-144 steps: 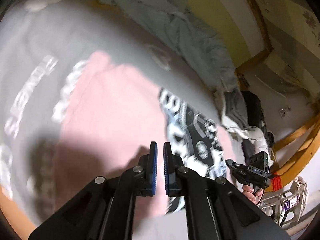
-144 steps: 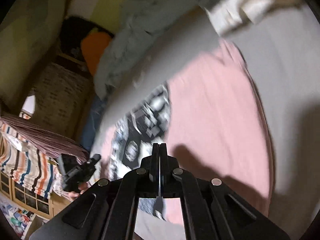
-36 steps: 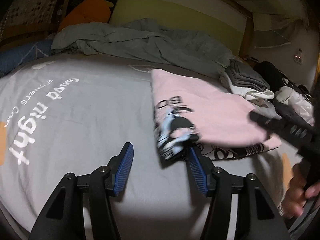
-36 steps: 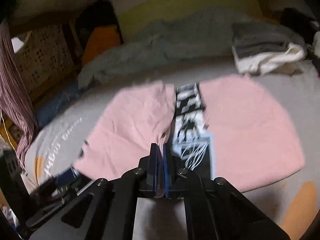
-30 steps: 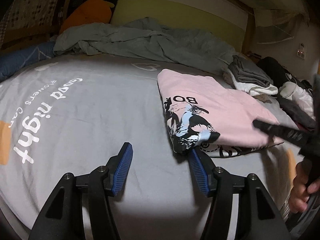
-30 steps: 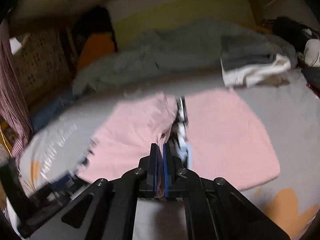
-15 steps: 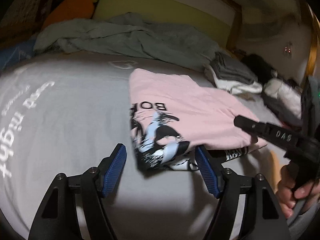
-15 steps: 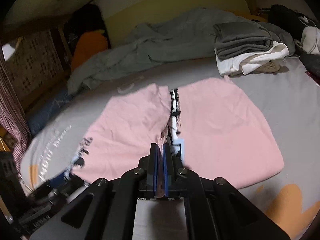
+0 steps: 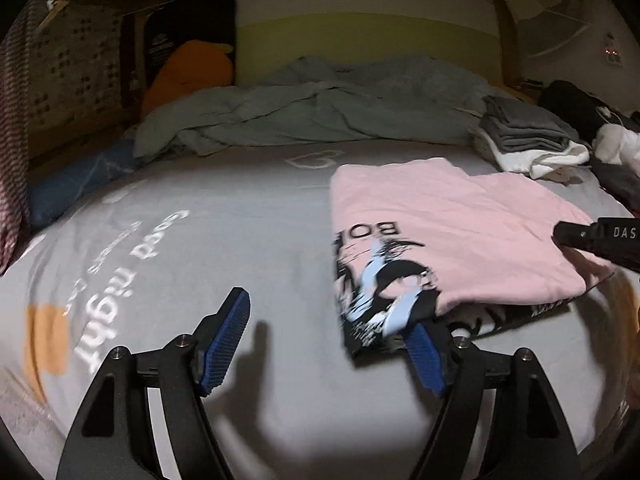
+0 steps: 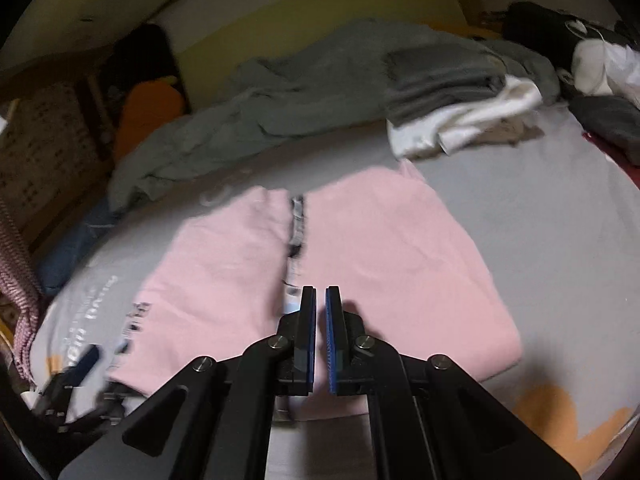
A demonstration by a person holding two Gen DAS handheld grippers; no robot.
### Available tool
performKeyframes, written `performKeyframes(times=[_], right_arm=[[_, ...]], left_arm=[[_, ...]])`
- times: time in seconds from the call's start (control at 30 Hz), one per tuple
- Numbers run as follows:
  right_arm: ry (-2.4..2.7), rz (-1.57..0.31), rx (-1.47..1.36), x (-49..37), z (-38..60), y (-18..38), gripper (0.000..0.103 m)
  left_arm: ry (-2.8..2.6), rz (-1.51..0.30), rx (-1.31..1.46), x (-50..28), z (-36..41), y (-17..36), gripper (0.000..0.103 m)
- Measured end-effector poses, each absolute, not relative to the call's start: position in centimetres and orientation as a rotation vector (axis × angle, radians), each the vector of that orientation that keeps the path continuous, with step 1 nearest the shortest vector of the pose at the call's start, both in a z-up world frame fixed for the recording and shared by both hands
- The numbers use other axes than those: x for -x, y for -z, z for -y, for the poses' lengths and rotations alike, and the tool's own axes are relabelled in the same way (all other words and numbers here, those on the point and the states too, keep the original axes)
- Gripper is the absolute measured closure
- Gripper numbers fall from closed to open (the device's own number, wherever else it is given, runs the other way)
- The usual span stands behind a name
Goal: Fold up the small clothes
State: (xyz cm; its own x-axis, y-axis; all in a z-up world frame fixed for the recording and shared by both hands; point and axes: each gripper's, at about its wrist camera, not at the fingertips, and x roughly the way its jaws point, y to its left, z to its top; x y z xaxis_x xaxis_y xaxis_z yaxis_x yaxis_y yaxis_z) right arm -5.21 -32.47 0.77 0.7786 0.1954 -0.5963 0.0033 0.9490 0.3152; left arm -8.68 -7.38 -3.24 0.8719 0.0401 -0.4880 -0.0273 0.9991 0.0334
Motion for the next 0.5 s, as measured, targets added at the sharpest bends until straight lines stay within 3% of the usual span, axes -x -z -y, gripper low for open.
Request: performKeyframes(times=[0.27,0.3,0.37,0.5], right_arm=[[-0.324,-0.651,-0.369,6.0,31.1,-1.8,0.096],[-0.339,-0.668,-0.339,5.9,30.4,-1.7,0.091],[-0.315,-0.687,-0.28,5.8,29.2,-1.4,0.054],[-0.25,-0.737,-0.146,5.2,27.4,-0.1,0.056]], left_arm=[[-0.075,-0.542,-0.031,9.3,6.3,4.5,0.026],[-0.078,-0.541,-0.029,9.2,6.3,4.5,0.025],[-0.094,-0.534,-0.035,9.6,6.2,4.5,0.023],[-0.131,-0.518,-0.047,10.2,6.0,4.6,0.022]])
